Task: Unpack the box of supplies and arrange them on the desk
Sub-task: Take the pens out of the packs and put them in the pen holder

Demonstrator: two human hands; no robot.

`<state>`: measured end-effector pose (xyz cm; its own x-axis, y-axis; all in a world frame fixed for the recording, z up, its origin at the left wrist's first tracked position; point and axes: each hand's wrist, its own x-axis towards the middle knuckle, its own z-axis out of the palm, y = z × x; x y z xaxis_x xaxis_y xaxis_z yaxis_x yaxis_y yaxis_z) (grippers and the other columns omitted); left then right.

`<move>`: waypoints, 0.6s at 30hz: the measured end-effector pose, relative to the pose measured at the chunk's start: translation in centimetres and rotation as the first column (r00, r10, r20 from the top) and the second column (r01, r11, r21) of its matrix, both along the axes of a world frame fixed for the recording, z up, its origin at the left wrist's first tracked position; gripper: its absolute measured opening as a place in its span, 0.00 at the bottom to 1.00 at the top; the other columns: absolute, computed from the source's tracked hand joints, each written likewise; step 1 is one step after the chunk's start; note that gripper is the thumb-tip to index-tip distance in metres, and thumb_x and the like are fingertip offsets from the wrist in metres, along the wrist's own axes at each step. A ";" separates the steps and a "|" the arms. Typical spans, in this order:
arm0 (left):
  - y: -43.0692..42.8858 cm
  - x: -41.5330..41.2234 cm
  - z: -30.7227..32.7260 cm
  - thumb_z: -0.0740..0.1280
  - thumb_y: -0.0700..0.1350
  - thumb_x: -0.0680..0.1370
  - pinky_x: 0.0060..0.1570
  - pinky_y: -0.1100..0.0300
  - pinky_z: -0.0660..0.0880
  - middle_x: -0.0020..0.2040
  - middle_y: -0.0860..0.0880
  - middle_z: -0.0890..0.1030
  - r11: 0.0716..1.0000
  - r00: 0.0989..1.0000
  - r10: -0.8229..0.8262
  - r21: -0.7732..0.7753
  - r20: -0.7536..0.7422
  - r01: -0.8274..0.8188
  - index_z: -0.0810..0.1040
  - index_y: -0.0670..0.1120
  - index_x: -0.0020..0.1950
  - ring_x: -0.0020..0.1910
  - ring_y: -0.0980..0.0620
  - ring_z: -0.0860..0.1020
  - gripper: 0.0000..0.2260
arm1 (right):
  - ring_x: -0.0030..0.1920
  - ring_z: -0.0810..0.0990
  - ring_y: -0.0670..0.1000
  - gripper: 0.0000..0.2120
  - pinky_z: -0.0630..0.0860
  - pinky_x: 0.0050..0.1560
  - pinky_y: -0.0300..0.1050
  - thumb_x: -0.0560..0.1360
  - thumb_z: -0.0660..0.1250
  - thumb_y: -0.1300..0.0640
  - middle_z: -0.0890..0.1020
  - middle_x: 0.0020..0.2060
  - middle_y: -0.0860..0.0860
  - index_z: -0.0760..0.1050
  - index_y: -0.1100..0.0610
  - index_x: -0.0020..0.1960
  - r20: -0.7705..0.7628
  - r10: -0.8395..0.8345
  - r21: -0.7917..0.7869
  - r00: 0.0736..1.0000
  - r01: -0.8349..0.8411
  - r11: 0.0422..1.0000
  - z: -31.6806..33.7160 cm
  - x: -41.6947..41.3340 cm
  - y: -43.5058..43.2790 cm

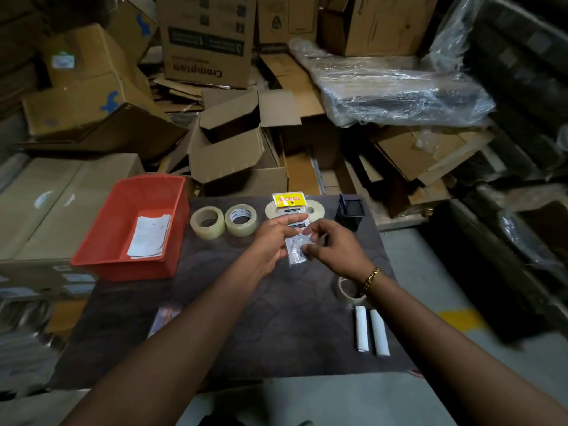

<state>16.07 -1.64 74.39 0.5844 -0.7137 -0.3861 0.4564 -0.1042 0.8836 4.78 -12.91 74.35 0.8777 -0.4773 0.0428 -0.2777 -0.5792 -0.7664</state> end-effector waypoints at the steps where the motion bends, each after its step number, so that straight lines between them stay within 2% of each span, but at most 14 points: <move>1: -0.2 -0.1 0.0 0.59 0.30 0.76 0.46 0.53 0.82 0.56 0.40 0.83 1.000 1.000 0.006 0.001 0.002 -0.006 0.80 0.44 0.62 0.50 0.44 0.83 0.19 | 0.40 0.76 0.45 0.06 0.74 0.43 0.45 0.70 0.74 0.56 0.79 0.42 0.46 0.79 0.51 0.46 -0.002 0.000 -0.040 1.000 0.000 0.999 0.1 -0.1 -0.2; 3: -0.4 -0.1 0.0 0.60 0.31 0.76 0.51 0.49 0.81 0.58 0.41 0.83 1.000 1.000 0.015 0.007 0.016 -0.015 0.81 0.45 0.61 0.53 0.43 0.82 0.19 | 0.40 0.77 0.44 0.03 0.74 0.43 0.45 0.72 0.72 0.56 0.78 0.41 0.46 0.78 0.52 0.42 0.032 0.018 -0.078 0.999 -0.016 0.997 0.3 -0.1 -0.2; 5: -0.5 0.4 0.0 0.60 0.31 0.77 0.56 0.46 0.79 0.59 0.41 0.82 0.999 0.999 0.041 0.004 0.025 -0.041 0.81 0.46 0.60 0.57 0.41 0.81 0.19 | 0.40 0.79 0.45 0.03 0.75 0.43 0.43 0.74 0.71 0.57 0.80 0.41 0.47 0.78 0.53 0.42 0.118 0.045 -0.045 0.992 -0.040 0.998 0.8 -0.3 0.2; 7: -0.4 1.3 0.3 0.59 0.31 0.77 0.56 0.45 0.78 0.59 0.41 0.82 0.996 0.996 0.094 -0.009 0.000 -0.094 0.81 0.45 0.60 0.57 0.41 0.81 0.18 | 0.44 0.81 0.48 0.03 0.75 0.45 0.41 0.74 0.71 0.58 0.83 0.43 0.51 0.78 0.54 0.43 0.199 0.086 0.113 0.976 -0.110 0.987 0.8 -0.7 0.4; 9: 0.0 2.5 0.7 0.59 0.30 0.77 0.57 0.44 0.78 0.57 0.41 0.82 0.991 0.991 0.135 -0.022 -0.010 -0.135 0.80 0.44 0.60 0.55 0.41 0.81 0.17 | 0.48 0.83 0.51 0.05 0.77 0.50 0.43 0.73 0.69 0.58 0.85 0.44 0.56 0.77 0.57 0.47 0.233 0.108 0.345 0.966 -0.186 0.920 0.3 -1.1 0.7; 11: 0.3 3.6 1.0 0.60 0.31 0.78 0.58 0.44 0.78 0.57 0.42 0.82 0.989 0.989 0.146 -0.031 0.010 -0.145 0.81 0.46 0.58 0.55 0.42 0.81 0.17 | 0.48 0.84 0.55 0.09 0.78 0.54 0.47 0.72 0.65 0.58 0.86 0.42 0.58 0.76 0.59 0.51 0.185 0.091 0.469 0.979 -0.169 0.867 -0.6 -1.0 1.0; 12: 0.4 4.0 1.2 0.60 0.31 0.78 0.58 0.44 0.78 0.57 0.42 0.83 0.989 0.989 0.144 -0.039 0.024 -0.143 0.81 0.46 0.57 0.55 0.43 0.81 0.16 | 0.47 0.84 0.53 0.09 0.77 0.52 0.46 0.73 0.64 0.58 0.86 0.42 0.58 0.77 0.59 0.51 0.140 0.074 0.487 0.987 -0.134 0.863 -1.0 -0.7 1.2; 15: 0.4 4.7 2.0 0.61 0.32 0.78 0.56 0.45 0.79 0.56 0.44 0.83 0.993 0.991 0.097 -0.078 0.090 -0.090 0.83 0.48 0.54 0.53 0.45 0.82 0.16 | 0.41 0.80 0.45 0.09 0.70 0.40 0.41 0.78 0.61 0.61 0.87 0.46 0.56 0.80 0.58 0.51 -0.006 0.017 0.553 1.000 -0.011 0.833 -1.5 0.7 1.9; 16: 0.3 4.8 2.3 0.61 0.32 0.77 0.56 0.45 0.79 0.55 0.45 0.83 0.994 0.991 0.070 -0.097 0.116 -0.058 0.84 0.49 0.53 0.51 0.47 0.83 0.16 | 0.39 0.78 0.45 0.09 0.68 0.37 0.41 0.78 0.61 0.61 0.87 0.47 0.55 0.80 0.58 0.52 -0.042 -0.017 0.621 0.999 0.040 0.783 -1.5 1.2 2.2; 18: -0.1 4.8 3.0 0.62 0.32 0.77 0.53 0.49 0.81 0.54 0.49 0.84 0.992 0.985 0.028 -0.128 0.169 -0.006 0.84 0.50 0.52 0.47 0.52 0.84 0.16 | 0.37 0.79 0.47 0.11 0.68 0.35 0.41 0.76 0.60 0.62 0.86 0.49 0.54 0.78 0.57 0.54 -0.055 -0.099 0.800 0.994 0.103 0.590 -1.5 2.3 2.7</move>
